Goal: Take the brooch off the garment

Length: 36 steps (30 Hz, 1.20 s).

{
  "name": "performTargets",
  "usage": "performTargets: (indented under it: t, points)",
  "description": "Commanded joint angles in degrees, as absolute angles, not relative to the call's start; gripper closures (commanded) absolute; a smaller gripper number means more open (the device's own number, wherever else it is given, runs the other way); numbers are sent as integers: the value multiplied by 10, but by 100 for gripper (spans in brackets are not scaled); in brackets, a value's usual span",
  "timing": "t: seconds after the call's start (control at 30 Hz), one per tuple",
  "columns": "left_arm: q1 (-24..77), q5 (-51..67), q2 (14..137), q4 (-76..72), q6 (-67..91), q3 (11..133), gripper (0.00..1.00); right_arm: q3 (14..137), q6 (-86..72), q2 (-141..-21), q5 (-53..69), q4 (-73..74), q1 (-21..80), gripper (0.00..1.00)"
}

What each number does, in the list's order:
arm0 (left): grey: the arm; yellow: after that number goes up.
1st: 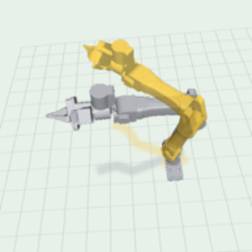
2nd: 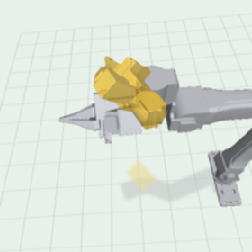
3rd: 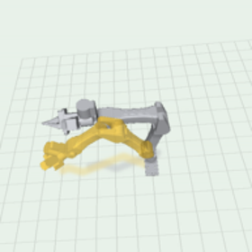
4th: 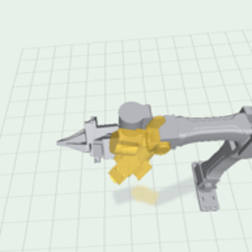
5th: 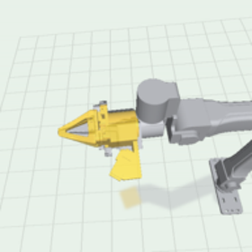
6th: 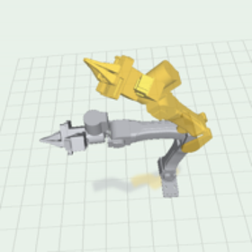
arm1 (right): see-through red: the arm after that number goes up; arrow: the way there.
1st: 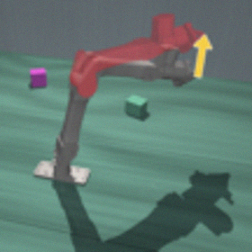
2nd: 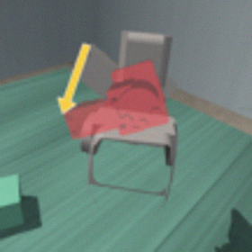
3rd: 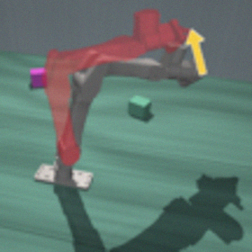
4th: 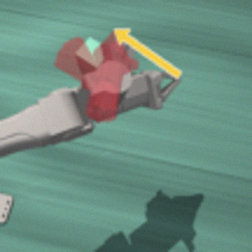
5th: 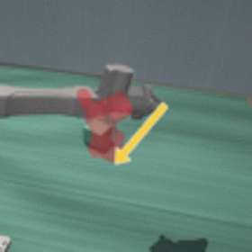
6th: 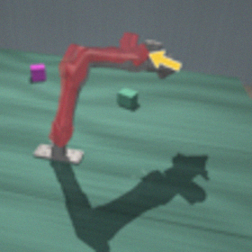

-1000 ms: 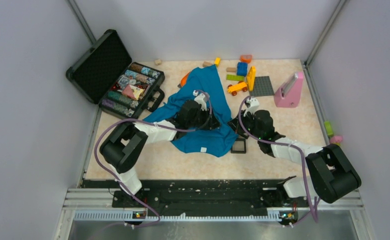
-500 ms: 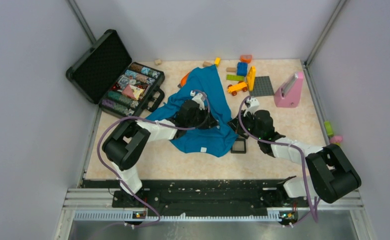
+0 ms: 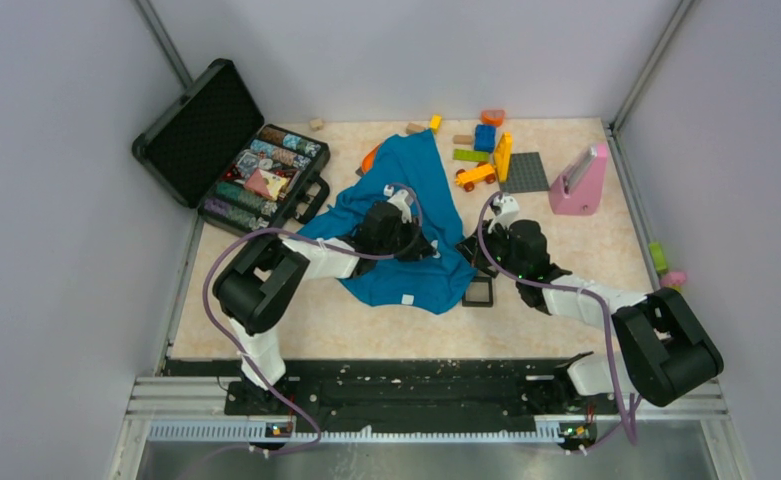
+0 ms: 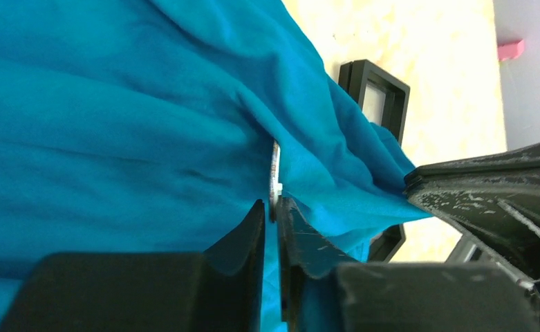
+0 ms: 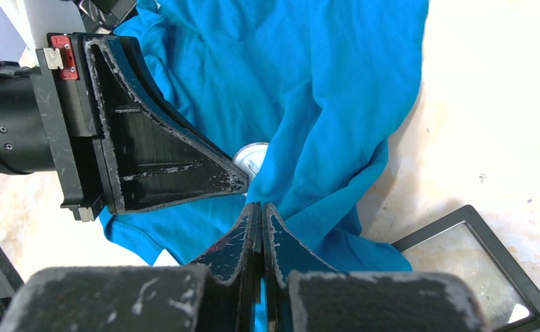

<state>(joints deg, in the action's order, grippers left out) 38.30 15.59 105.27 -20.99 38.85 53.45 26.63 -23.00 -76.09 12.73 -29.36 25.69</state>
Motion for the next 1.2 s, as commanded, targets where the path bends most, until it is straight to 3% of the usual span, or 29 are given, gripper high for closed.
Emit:
performTargets:
  t: [0.0, 0.3, 0.5, 0.87, 0.97, 1.03, 1.17]
  points:
    - [383, 161, 1050, -215, 370, 557, 99, 269, -227, -756, 126, -321, 253, 100]
    - [382, 190, 1039, 75, 247, 673, 100, 265, -238, -748, 116, -330, 254, 100]
    - [378, 302, 1065, 224, 196, 732, 100, 267, -243, -755, 122, -336, 254, 100]
    - [379, 294, 1065, 334, 137, 792, 100, 246, -245, -748, 124, -386, 254, 100]
    - [379, 299, 1077, 373, 114, 825, 100, 257, -233, -754, 145, -372, 254, 88]
    - [379, 291, 1078, 386, 106, 834, 100, 263, -219, -754, 170, -362, 254, 63]
    - [379, 291, 1079, 399, 85, 846, 100, 234, -184, -721, 248, -402, 254, 41]
